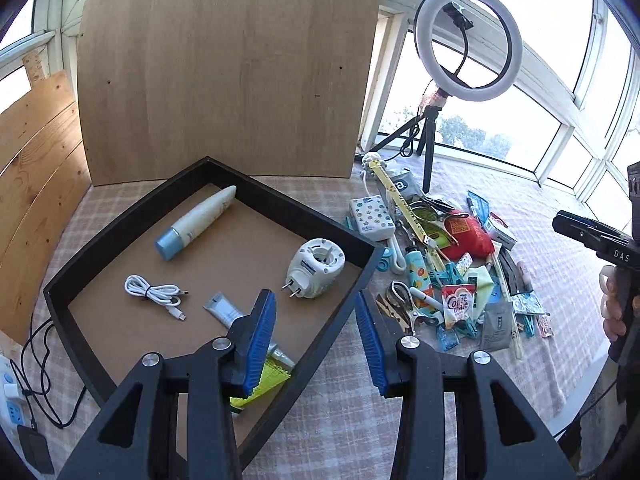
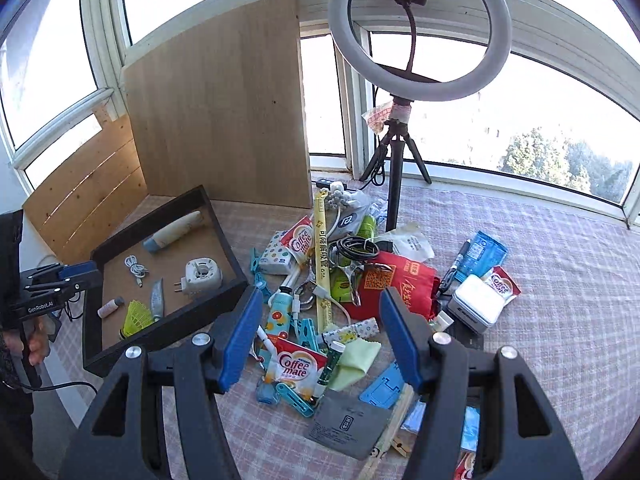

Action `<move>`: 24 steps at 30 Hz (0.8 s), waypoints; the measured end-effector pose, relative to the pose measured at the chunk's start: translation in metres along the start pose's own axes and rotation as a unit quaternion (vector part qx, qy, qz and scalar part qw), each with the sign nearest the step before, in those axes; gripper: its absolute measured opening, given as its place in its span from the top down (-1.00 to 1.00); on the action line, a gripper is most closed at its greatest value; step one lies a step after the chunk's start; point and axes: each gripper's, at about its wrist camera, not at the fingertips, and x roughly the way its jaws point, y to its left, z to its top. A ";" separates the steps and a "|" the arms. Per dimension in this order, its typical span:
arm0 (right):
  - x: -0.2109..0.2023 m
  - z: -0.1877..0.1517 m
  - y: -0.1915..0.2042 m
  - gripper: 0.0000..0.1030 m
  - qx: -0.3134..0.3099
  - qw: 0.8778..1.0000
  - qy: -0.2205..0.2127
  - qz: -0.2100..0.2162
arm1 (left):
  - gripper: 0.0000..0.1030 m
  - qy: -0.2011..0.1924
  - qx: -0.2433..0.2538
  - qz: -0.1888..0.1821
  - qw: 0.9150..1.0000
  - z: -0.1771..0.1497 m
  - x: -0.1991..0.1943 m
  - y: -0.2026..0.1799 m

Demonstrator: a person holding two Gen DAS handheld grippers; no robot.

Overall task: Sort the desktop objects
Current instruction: 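Move both open tools back toward the remaining pile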

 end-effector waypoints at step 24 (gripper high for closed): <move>-0.012 -0.143 -0.158 -0.14 0.046 0.986 0.135 -0.085 | 0.23 0.141 0.126 -0.129 0.974 -0.048 0.106 -0.228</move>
